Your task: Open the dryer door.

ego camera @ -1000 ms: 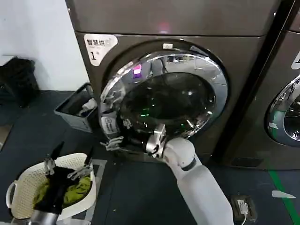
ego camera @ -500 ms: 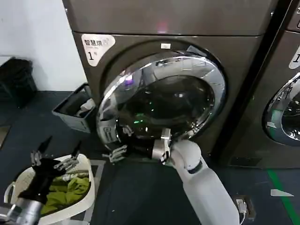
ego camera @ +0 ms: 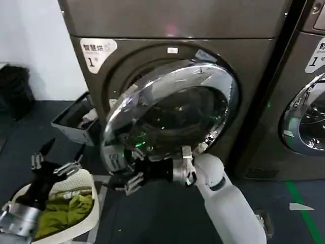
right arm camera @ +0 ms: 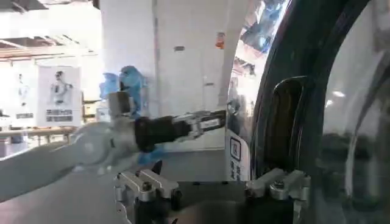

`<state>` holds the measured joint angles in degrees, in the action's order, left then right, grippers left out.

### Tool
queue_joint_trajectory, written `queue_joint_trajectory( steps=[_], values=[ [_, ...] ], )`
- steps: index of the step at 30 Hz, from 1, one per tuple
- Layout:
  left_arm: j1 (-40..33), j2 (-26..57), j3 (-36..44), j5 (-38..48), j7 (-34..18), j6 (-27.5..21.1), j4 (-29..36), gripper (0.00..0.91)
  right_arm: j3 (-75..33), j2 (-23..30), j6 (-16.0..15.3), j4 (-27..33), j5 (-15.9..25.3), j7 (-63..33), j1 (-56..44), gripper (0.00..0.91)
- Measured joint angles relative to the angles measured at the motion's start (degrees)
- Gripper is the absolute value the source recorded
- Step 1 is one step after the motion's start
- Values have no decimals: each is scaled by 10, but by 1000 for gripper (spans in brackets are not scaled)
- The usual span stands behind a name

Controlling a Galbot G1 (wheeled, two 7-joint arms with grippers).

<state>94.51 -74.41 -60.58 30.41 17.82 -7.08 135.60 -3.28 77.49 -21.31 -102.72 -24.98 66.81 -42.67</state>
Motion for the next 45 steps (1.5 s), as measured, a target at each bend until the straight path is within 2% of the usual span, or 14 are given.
queue_joint_trajectory(
  steps=[23, 32, 45],
  values=[
    [-18, 29, 25, 15, 4, -13, 9, 907, -43, -65, 3, -33, -26, 153, -29, 907],
    [-36, 51, 58, 39, 9, -20, 8, 907, -61, -86, 7, -47, -39, 172, -43, 907],
    [-80, 125, 105, 111, 11, -28, -39, 907, -88, -113, 21, -69, -57, 174, -68, 907]
  ],
)
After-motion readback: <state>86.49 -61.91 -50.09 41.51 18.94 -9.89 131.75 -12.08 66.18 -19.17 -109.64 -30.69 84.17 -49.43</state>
